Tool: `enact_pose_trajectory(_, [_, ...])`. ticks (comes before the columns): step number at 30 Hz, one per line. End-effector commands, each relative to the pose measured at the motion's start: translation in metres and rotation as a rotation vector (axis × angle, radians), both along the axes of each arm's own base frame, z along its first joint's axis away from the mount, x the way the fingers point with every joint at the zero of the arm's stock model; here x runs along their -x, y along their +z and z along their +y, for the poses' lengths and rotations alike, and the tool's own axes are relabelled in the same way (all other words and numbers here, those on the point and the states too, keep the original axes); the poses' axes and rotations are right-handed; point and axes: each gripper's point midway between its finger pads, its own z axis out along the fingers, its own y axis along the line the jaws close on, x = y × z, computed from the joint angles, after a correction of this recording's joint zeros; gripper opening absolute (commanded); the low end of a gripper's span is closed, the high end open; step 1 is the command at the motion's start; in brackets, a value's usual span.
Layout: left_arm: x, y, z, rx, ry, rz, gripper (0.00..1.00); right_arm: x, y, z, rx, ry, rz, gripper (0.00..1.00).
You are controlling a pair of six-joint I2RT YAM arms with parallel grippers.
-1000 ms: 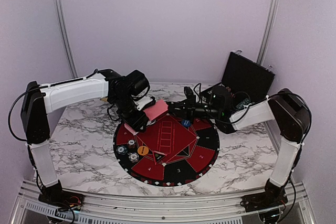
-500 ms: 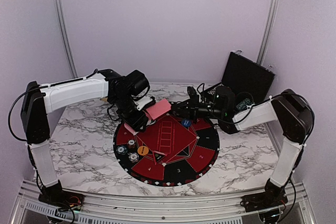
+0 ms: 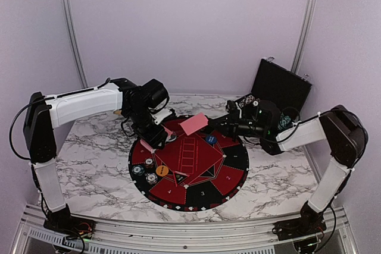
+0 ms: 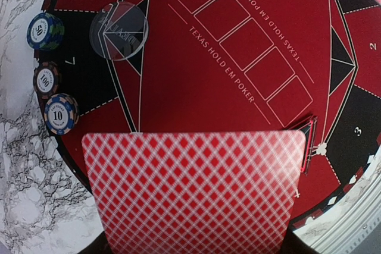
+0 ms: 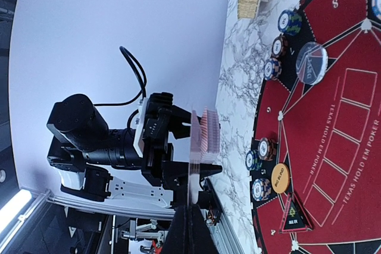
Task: Distribute texas hold em gaming equipment
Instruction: Distribute the poker card in the small blind area.
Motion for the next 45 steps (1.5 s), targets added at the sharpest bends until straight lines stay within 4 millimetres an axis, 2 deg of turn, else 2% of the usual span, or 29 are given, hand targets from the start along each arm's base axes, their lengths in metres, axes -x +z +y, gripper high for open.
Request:
enact_pose_trajectory(1, [-0.003,0.021,0.004,0.031,0.006,-0.045,0.32,0.000,0.007,-0.025,0.006,-0.032,-0.051,0.00])
enact_pose_trajectory(11, [-0.004,0.022,0.003,0.033,0.007,-0.049,0.32,-0.006,-0.042,-0.098,0.112,-0.154,0.007,0.00])
enact_pose_trajectory(18, [-0.004,0.022,0.003,0.033,0.009,-0.049,0.32,-0.013,-0.062,-0.134,0.169,-0.210,0.026,0.00])
enact_pose_trajectory(28, [-0.006,0.023,0.001,0.036,0.006,-0.053,0.32,-0.031,-0.080,-0.148,0.214,-0.243,0.013,0.00])
enact_pose_trajectory(39, [-0.006,0.024,0.002,0.034,0.004,-0.056,0.32,-0.065,-0.105,-0.161,0.281,-0.293,-0.002,0.00])
enact_pose_trajectory(45, [-0.006,0.025,0.004,0.033,0.006,-0.058,0.32,-0.072,-0.117,-0.162,0.295,-0.295,0.015,0.00])
